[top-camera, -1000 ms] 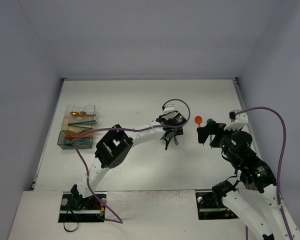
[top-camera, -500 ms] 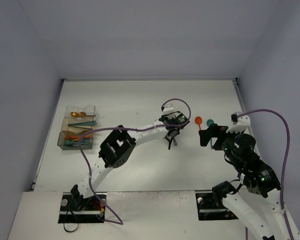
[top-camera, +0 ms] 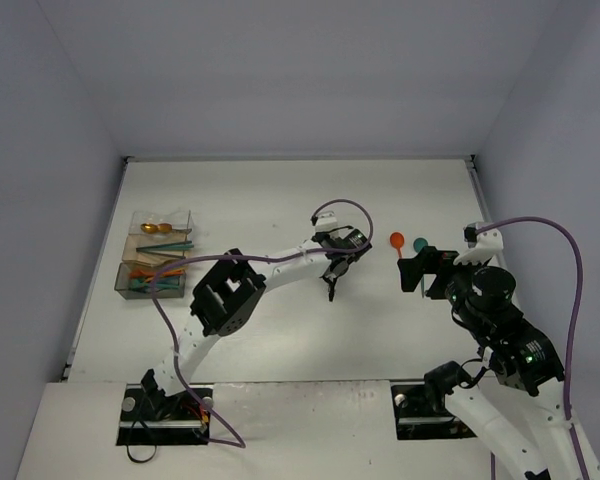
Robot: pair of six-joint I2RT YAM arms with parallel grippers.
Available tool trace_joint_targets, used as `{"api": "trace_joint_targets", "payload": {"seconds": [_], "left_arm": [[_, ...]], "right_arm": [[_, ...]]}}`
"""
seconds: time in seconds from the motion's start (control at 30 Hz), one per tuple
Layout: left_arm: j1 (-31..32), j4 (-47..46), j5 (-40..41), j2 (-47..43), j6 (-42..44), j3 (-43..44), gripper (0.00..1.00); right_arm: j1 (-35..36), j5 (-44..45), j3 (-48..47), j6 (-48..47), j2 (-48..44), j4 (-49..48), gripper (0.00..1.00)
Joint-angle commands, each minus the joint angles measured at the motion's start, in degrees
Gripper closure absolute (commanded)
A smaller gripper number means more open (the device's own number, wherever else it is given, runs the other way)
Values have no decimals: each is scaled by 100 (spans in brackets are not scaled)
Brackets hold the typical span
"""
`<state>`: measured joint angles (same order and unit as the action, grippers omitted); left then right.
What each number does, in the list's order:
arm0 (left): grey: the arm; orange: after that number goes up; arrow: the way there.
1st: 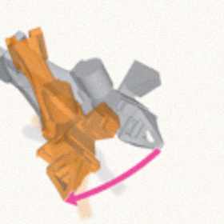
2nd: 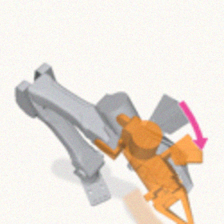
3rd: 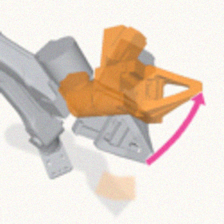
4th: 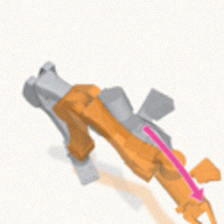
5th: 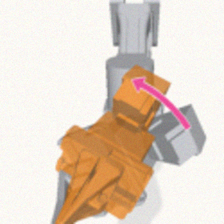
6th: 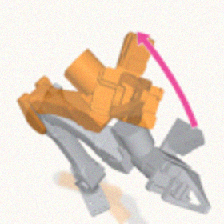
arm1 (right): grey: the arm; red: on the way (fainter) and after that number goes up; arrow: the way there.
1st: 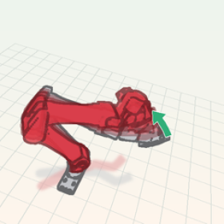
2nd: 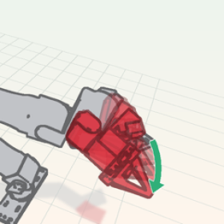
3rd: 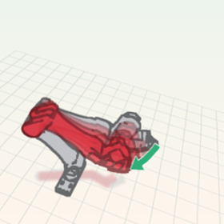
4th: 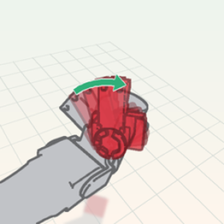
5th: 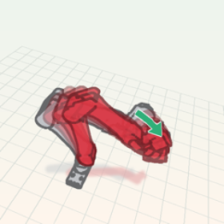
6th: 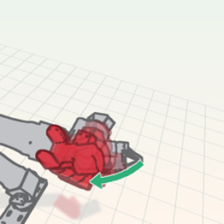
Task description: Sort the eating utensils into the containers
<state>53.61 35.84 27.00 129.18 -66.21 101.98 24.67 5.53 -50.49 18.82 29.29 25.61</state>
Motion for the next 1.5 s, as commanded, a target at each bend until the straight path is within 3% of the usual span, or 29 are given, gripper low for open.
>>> {"api": "trace_joint_targets", "payload": {"seconds": [0.0,0.33,0.6,0.7,0.83,1.1,1.47], "left_arm": [[-240,895,-347,-250,214,-630,100],[-796,916,-274,-2359,416,-1201,100],[-1950,978,-627,-3913,391,-1480,100],[-2748,1012,-869,-4218,391,-1565,100],[-3925,1004,-1467,-4338,328,-1588,100],[-5660,986,-2575,-3753,231,-1177,100],[-6357,983,-3339,-2647,-23,-806,100]], "right_arm": [[-32,-75,-266,-95,139,-267,1],[-10,-289,-448,-233,253,-271,0],[110,-306,-541,-291,350,-275,0],[174,-281,-550,-308,389,-279,0],[231,-263,-566,-317,478,-284,0],[402,72,-727,-489,614,-284,0],[542,467,-785,-765,633,-273,0]]}}
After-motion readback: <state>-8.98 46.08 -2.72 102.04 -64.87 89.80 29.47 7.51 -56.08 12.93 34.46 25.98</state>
